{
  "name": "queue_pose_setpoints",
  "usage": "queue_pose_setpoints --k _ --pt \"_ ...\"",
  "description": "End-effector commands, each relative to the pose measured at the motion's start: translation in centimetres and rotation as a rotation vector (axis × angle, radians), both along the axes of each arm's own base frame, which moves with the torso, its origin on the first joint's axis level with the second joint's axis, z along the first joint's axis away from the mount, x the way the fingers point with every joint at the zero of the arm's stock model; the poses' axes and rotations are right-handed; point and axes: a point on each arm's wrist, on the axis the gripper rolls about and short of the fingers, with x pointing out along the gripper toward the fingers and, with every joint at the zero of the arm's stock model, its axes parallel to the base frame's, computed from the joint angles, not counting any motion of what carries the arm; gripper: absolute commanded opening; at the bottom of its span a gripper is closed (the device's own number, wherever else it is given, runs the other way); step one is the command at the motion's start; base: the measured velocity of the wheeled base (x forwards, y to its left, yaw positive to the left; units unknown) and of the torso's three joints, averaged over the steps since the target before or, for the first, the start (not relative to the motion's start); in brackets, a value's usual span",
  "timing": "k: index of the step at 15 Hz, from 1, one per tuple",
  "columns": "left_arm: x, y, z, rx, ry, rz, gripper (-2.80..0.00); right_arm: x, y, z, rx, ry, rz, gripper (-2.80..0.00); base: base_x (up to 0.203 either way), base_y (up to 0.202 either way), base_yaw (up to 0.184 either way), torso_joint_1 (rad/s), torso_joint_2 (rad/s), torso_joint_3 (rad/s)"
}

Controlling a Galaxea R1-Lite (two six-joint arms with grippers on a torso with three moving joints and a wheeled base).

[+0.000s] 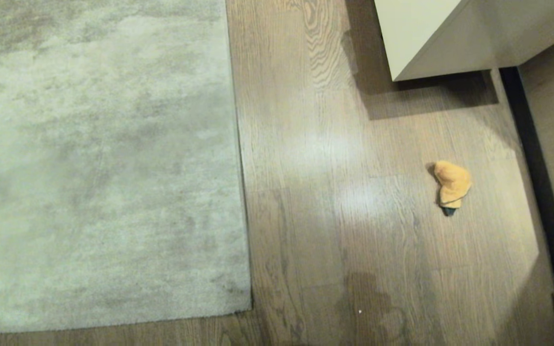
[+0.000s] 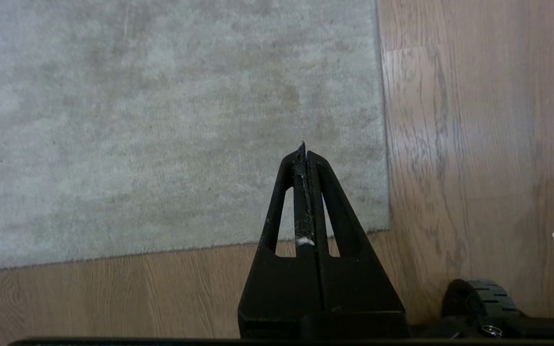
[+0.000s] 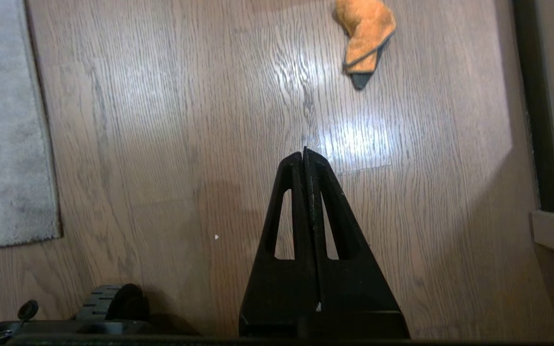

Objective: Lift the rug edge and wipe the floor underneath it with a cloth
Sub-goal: Pick up the rag

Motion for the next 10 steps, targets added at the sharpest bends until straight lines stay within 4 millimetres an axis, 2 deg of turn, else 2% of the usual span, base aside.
queue_pose_setpoints --k 1,10 --pt "0.01 0.0 0.0 0.0 0.002 0.001 -2.8 0.0 0.0 0.0 0.001 0.0 0.0 -2.8 0.0 0.0 0.0 0.004 0.0 -0.198" --pt "0.01 0.0 -0.02 -0.002 0.003 0.0 -2.8 0.0 0.0 0.0 0.0 0.0 0.0 -2.8 0.0 0.0 0.0 0.002 0.0 -0.199"
